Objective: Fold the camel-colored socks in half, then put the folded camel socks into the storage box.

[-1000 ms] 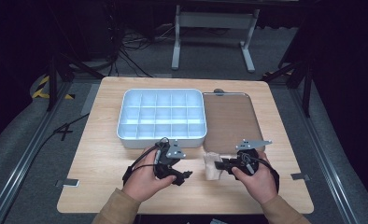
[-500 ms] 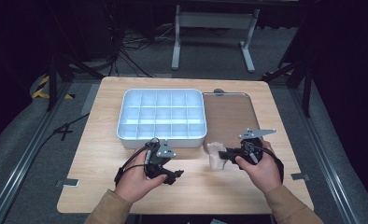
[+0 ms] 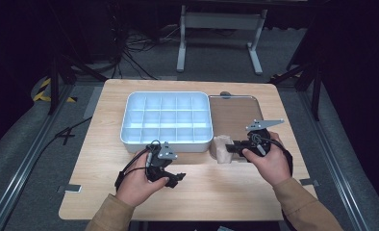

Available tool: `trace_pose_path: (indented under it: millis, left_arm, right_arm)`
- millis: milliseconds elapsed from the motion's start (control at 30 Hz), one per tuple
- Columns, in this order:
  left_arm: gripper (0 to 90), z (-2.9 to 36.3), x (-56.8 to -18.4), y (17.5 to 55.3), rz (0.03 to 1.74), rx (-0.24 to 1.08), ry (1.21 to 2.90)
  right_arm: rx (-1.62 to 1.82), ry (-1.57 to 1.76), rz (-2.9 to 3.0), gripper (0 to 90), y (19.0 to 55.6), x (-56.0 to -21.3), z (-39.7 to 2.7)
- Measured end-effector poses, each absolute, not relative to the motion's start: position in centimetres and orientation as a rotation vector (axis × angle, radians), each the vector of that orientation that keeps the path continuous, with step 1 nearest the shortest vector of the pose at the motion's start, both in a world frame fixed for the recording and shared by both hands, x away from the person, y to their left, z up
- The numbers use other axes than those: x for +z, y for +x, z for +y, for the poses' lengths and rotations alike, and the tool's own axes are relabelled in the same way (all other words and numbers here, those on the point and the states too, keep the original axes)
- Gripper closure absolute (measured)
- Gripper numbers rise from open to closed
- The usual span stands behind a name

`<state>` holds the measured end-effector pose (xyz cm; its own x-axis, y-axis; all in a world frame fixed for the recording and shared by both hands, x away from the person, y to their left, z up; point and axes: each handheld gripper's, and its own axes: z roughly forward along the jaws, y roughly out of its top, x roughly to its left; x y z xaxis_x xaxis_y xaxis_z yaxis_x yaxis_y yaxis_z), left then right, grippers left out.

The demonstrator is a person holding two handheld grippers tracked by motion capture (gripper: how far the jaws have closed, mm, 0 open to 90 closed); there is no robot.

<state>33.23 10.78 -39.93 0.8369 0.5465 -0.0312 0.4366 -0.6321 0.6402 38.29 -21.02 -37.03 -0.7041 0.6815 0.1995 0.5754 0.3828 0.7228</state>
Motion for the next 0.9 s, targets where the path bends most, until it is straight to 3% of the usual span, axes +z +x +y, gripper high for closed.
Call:
trace_pose_path:
  millis: [900]
  left_arm:
    - [24.1, 11.5, -40.4, 33.0, 0.745, 0.218, 2.377]
  right_arm:
    - [1.124, 1.058, 2.531, 76.2, 43.6, -33.9, -17.5]
